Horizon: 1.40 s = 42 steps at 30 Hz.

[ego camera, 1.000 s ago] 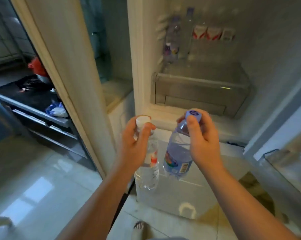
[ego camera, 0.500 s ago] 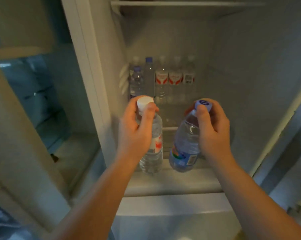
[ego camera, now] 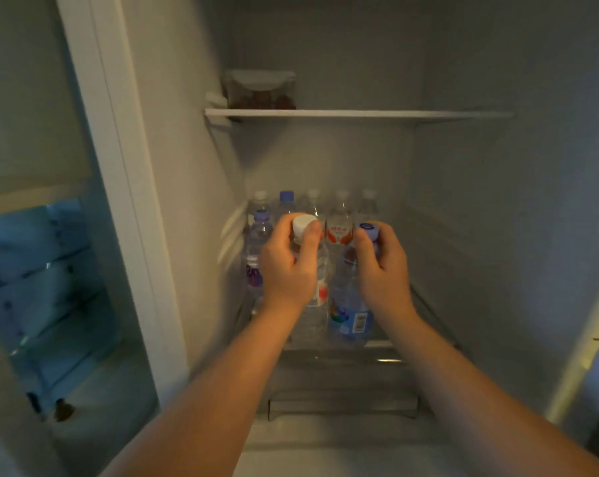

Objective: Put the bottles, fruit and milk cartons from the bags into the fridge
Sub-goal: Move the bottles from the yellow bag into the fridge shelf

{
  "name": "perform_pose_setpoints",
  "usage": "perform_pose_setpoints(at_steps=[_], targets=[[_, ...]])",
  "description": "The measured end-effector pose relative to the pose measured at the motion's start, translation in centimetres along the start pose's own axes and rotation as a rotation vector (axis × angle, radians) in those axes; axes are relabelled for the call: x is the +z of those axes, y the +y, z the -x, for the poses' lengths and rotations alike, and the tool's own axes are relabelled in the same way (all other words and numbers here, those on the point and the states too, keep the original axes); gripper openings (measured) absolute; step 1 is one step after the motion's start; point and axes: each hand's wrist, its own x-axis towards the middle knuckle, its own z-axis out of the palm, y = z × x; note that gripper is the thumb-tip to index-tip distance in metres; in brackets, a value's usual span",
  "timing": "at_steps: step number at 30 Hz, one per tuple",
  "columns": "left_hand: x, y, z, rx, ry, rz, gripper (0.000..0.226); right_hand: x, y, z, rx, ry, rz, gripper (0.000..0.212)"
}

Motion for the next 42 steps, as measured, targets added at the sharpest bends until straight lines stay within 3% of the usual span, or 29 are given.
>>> perform_pose_setpoints(at_steps=[6, 15, 21, 26, 31, 35, 42], targets=[[1.9, -3.8, -1.5, -0.078, 0.011, -0.011, 0.032, 1.5, 4.2, -1.6, 0.097, -0.063, 0.025, 0.006], [1.6, -6.6, 0.2, -0.281, -0.03, -0.047, 0.017, 0.4, 8.0, -0.5, 0.24, -0.191, -0.015, 0.019], [-1.6, -9.4, 5.1, -0.454, -0.249, -0.155, 0.044, -2.6, 10.0, 1.1, 0.357, -0.447, -0.028, 0.054], [-4.0, -10.9, 7.8, -0.501, -0.362, -0.351, 0.058, -3.9, 11.7, 2.5, 0.503, -0.567, 0.148, 0.046], [-3.2, -11.0, 6.7, -0.639, -0.275, -0.405, 0.052, -3.4, 12.2, 1.8, 0.538, -0.565, 0.227, 0.044], [-2.4, -11.5, 5.3, -0.692, -0.225, -0.465, 0.042, -1.9, 14.0, 1.0, 0.584, -0.458, 0.265, 0.057], [-0.5, -14.5, 3.0, -0.698, -0.136, -0.557, 0.027, 1.9, 16.3, -0.6, 0.598, -0.323, 0.345, 0.044]])
